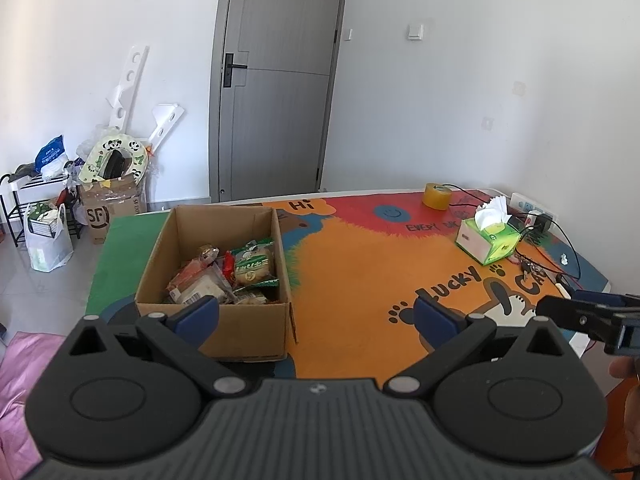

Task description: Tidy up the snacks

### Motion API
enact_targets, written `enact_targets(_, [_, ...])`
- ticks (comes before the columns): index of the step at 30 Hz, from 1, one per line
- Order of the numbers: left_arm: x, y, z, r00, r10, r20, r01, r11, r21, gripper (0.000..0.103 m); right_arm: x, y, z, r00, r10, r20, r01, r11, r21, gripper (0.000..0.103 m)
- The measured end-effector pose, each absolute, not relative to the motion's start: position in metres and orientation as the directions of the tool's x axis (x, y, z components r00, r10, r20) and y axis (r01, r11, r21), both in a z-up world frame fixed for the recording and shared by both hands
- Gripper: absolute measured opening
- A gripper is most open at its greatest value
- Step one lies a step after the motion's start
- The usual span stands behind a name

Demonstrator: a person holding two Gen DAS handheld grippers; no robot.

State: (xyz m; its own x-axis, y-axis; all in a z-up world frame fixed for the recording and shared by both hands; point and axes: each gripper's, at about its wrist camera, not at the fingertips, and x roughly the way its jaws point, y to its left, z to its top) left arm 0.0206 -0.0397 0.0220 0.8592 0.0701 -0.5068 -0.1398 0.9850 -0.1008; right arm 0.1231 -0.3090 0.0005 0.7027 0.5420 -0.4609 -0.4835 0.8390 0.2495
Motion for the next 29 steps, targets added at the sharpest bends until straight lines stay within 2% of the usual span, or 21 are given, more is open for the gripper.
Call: enact_targets(29, [0.0205, -0.0415, 0.0207, 0.859, 0.058, -0.508, -0.133, 0.985, -0.112, 0.103, 0.1248, -0.3106, -0.0026, 0.708, 0.531, -0.465, -0.467, 0.846, 0.256, 0.103])
